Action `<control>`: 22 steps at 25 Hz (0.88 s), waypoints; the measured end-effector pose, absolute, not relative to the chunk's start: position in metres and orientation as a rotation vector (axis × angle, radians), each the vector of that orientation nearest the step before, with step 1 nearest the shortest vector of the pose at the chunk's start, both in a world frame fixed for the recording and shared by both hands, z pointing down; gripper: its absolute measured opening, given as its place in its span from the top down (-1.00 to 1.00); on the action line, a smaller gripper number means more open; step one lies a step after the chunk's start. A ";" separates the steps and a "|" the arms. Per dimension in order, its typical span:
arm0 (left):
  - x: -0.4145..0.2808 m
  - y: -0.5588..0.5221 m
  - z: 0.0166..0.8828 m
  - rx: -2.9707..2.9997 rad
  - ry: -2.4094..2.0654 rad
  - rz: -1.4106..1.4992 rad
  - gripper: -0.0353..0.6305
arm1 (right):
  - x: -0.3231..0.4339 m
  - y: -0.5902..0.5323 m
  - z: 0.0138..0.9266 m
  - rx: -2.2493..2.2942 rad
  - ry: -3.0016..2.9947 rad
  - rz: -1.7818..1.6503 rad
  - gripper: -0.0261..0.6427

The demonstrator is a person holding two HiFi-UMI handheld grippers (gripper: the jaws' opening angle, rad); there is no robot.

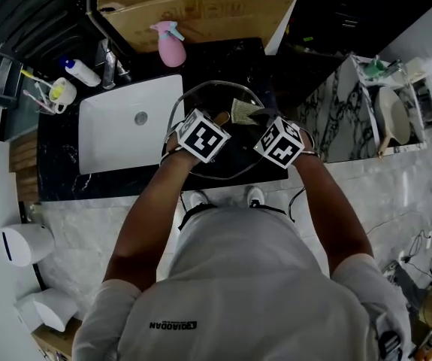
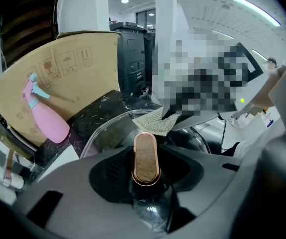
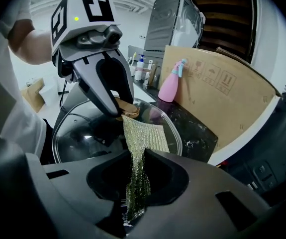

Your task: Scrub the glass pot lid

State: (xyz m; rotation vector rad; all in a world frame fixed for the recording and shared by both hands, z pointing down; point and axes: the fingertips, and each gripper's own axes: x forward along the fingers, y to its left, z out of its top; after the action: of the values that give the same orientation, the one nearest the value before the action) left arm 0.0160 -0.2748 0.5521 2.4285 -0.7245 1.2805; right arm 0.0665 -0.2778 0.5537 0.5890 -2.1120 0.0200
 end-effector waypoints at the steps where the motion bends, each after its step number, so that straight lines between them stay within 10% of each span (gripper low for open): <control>1: 0.016 -0.275 0.552 2.430 -0.718 1.277 0.38 | 0.066 -0.275 0.554 0.599 -2.102 0.023 0.64; 22: 0.010 -0.282 0.534 2.489 -0.625 1.183 0.36 | 0.041 -0.226 0.553 0.803 -2.055 0.141 0.64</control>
State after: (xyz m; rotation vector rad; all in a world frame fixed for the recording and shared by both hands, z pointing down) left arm 0.0102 -0.2816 0.5343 2.4892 -0.6245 1.1832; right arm 0.0412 -0.2256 0.5529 0.8026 -2.0550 0.1410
